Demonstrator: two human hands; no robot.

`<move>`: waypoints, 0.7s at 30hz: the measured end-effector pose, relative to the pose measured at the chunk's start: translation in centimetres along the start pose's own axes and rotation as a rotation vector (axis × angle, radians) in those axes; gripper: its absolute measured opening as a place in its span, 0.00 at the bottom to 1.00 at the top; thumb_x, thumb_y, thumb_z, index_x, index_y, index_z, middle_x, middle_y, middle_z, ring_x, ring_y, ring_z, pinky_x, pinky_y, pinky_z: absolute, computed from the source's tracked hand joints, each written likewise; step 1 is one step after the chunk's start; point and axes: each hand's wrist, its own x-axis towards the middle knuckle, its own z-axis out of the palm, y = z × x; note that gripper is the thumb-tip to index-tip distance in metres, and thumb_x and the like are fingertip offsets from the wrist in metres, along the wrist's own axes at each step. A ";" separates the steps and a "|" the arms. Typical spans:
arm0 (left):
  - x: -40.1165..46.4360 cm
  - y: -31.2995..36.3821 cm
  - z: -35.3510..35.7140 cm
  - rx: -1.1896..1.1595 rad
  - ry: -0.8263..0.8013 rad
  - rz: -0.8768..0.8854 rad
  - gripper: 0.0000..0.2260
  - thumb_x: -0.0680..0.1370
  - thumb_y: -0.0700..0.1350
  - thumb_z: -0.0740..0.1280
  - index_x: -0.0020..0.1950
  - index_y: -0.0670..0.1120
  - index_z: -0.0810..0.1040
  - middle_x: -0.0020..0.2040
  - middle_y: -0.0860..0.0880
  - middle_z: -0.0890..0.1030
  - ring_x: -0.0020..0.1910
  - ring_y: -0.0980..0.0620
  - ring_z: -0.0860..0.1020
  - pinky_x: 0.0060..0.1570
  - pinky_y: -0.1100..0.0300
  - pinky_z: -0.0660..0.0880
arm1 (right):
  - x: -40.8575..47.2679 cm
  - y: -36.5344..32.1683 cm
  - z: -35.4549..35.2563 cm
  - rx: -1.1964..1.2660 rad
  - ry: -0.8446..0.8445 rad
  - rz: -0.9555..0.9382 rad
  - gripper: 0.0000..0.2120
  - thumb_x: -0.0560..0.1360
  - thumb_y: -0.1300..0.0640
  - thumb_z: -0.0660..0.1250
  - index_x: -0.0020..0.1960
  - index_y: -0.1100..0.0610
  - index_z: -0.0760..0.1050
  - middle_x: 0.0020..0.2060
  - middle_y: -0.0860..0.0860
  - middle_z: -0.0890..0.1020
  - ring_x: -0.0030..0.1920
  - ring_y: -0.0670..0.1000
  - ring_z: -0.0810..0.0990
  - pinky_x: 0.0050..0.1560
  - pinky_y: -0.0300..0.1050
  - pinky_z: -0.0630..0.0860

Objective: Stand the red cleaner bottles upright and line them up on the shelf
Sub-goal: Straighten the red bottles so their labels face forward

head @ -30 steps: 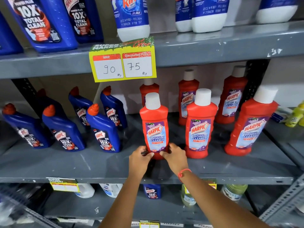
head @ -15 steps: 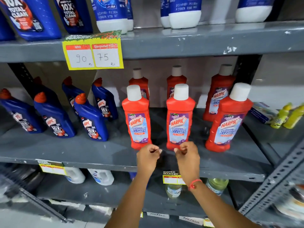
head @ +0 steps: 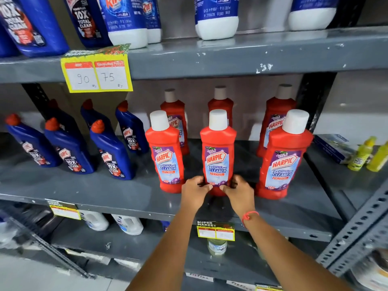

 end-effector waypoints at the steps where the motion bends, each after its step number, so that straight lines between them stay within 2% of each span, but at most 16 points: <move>1: 0.1 -0.1 0.1 0.006 0.019 0.004 0.09 0.70 0.41 0.70 0.49 0.41 0.79 0.51 0.42 0.83 0.47 0.50 0.79 0.47 0.61 0.72 | 0.1 0.0 0.0 0.002 0.000 -0.004 0.12 0.66 0.62 0.72 0.47 0.62 0.75 0.49 0.59 0.83 0.47 0.57 0.80 0.48 0.44 0.72; 6: 0.3 0.1 1.3 0.005 0.046 0.013 0.10 0.69 0.41 0.70 0.50 0.41 0.79 0.51 0.43 0.83 0.45 0.55 0.77 0.46 0.63 0.69 | 0.8 0.9 -0.9 -0.027 -0.006 -0.017 0.11 0.66 0.61 0.72 0.47 0.61 0.76 0.49 0.57 0.84 0.43 0.50 0.78 0.46 0.40 0.71; 12: 0.4 0.2 1.7 0.001 0.041 0.022 0.12 0.70 0.42 0.70 0.52 0.41 0.79 0.52 0.44 0.83 0.51 0.50 0.79 0.48 0.63 0.71 | 1.3 1.2 -1.4 -0.042 -0.041 -0.006 0.13 0.67 0.59 0.71 0.50 0.61 0.76 0.51 0.57 0.83 0.48 0.51 0.79 0.52 0.42 0.73; 15: -0.4 -0.2 1.6 -0.017 0.066 -0.028 0.05 0.70 0.43 0.70 0.43 0.44 0.80 0.44 0.44 0.84 0.41 0.48 0.81 0.45 0.58 0.76 | 0.6 1.5 -2.2 -0.090 -0.089 -0.023 0.15 0.70 0.60 0.69 0.56 0.61 0.75 0.54 0.57 0.82 0.54 0.54 0.80 0.59 0.48 0.75; 16: -0.8 -0.3 1.7 -0.029 0.078 -0.054 0.03 0.70 0.43 0.70 0.37 0.46 0.78 0.38 0.45 0.84 0.35 0.49 0.81 0.42 0.56 0.77 | 0.1 1.8 -2.6 -0.110 -0.070 -0.032 0.15 0.70 0.60 0.68 0.57 0.60 0.75 0.53 0.57 0.83 0.54 0.54 0.80 0.58 0.47 0.75; 18: -1.7 -0.5 2.5 -0.050 0.056 -0.075 0.11 0.70 0.43 0.70 0.29 0.50 0.74 0.28 0.50 0.79 0.27 0.52 0.77 0.38 0.55 0.78 | -1.1 2.5 -3.8 -0.135 0.060 -0.062 0.09 0.71 0.59 0.68 0.50 0.58 0.78 0.47 0.56 0.84 0.47 0.54 0.82 0.48 0.43 0.75; 19: -2.1 -0.4 3.1 -0.061 0.015 -0.065 0.12 0.70 0.43 0.70 0.28 0.51 0.73 0.26 0.52 0.77 0.25 0.54 0.77 0.37 0.55 0.78 | -1.6 3.0 -4.5 -0.141 0.151 -0.068 0.04 0.71 0.59 0.68 0.45 0.57 0.77 0.42 0.55 0.84 0.42 0.54 0.81 0.43 0.42 0.73; 21: -2.7 0.3 4.4 -0.045 -0.088 0.014 0.09 0.70 0.42 0.69 0.30 0.50 0.77 0.28 0.53 0.78 0.27 0.57 0.76 0.37 0.59 0.75 | -2.3 3.9 -6.0 -0.114 0.354 -0.042 0.04 0.71 0.61 0.68 0.39 0.57 0.72 0.40 0.58 0.80 0.35 0.53 0.74 0.39 0.42 0.69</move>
